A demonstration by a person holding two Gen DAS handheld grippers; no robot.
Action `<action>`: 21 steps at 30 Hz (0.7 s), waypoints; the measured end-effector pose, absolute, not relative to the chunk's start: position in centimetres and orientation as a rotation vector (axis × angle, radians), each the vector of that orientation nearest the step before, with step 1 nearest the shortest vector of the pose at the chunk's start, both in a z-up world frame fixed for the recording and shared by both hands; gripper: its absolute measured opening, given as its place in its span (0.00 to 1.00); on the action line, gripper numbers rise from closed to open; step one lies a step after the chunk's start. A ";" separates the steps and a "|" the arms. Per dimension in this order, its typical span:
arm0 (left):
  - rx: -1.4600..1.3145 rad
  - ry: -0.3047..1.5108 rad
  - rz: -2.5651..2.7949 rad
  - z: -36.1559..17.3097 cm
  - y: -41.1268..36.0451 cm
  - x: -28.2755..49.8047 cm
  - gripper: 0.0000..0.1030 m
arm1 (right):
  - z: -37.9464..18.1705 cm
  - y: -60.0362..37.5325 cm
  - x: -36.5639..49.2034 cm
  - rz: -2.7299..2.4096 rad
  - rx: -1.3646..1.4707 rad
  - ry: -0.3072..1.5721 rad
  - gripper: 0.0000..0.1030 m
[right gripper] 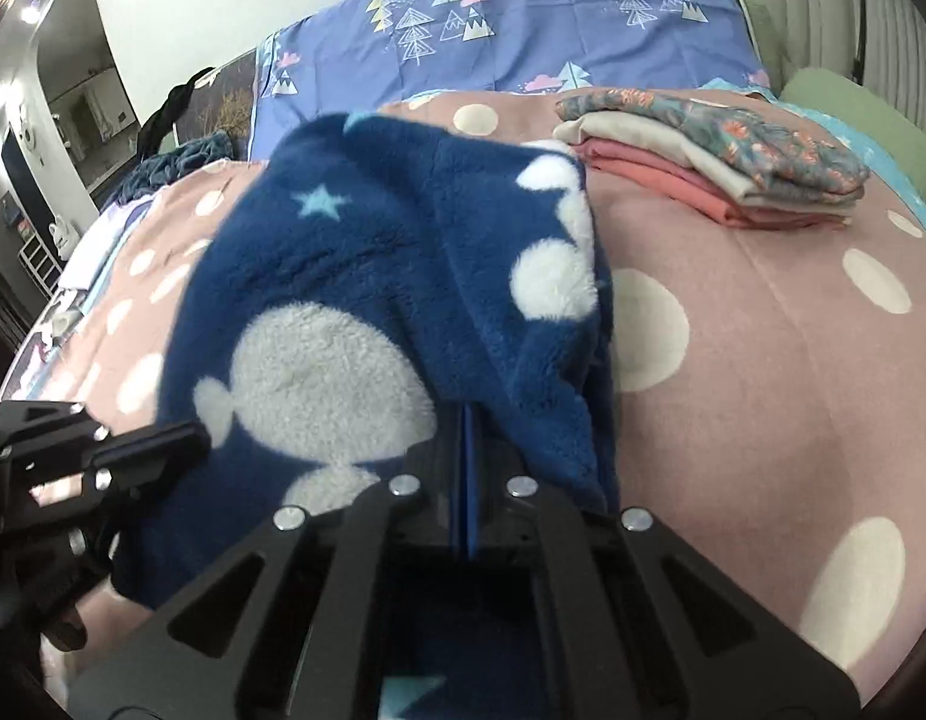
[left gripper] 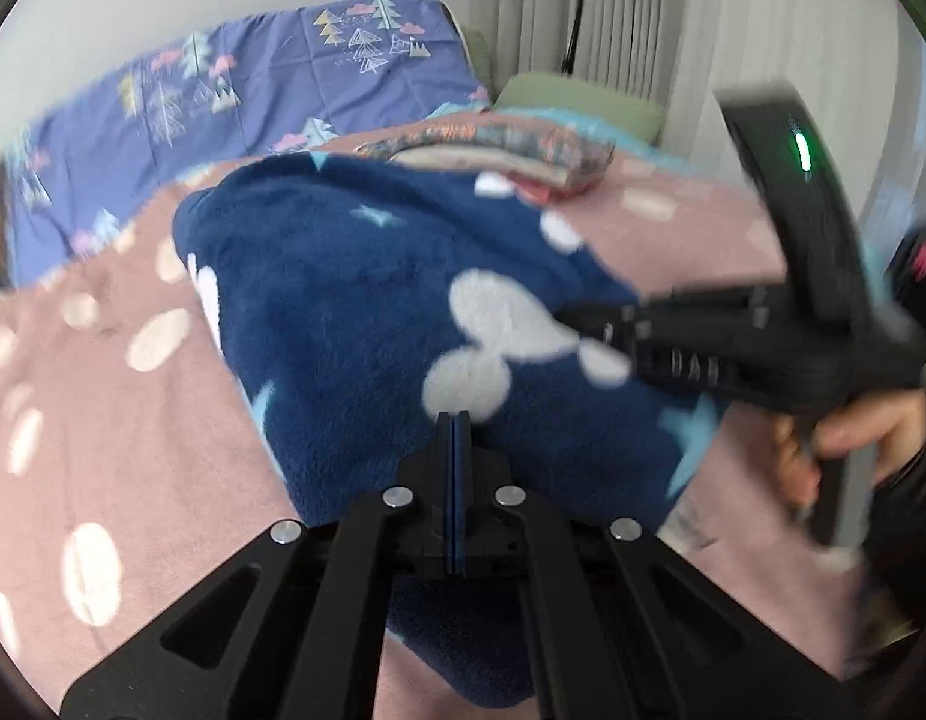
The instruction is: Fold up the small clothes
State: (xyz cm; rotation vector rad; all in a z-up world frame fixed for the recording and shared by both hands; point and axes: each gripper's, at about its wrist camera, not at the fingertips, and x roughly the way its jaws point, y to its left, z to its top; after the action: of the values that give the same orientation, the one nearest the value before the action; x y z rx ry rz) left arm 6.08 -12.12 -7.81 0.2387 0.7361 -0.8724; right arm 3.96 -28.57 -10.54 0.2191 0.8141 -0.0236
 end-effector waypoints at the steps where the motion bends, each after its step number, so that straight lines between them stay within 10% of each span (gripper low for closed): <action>1: 0.215 0.713 -0.870 -6.9 -11.9 7.2 0.00 | -10.3 -28.3 4.1 -0.025 0.199 0.820 0.00; 10: 0.237 0.797 -0.592 -13.5 -14.2 21.2 0.01 | -11.1 -27.5 4.6 -0.020 0.117 0.811 0.00; 21: 0.067 0.740 -0.731 -4.8 -12.3 21.8 0.04 | -3.0 -27.5 6.6 0.064 0.090 0.758 0.06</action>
State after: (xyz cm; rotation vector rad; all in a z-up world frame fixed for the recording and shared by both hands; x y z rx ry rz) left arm 21.81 -12.31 -4.80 0.0666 0.7403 -0.7312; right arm 6.64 -27.49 -2.95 0.0903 0.7577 0.0637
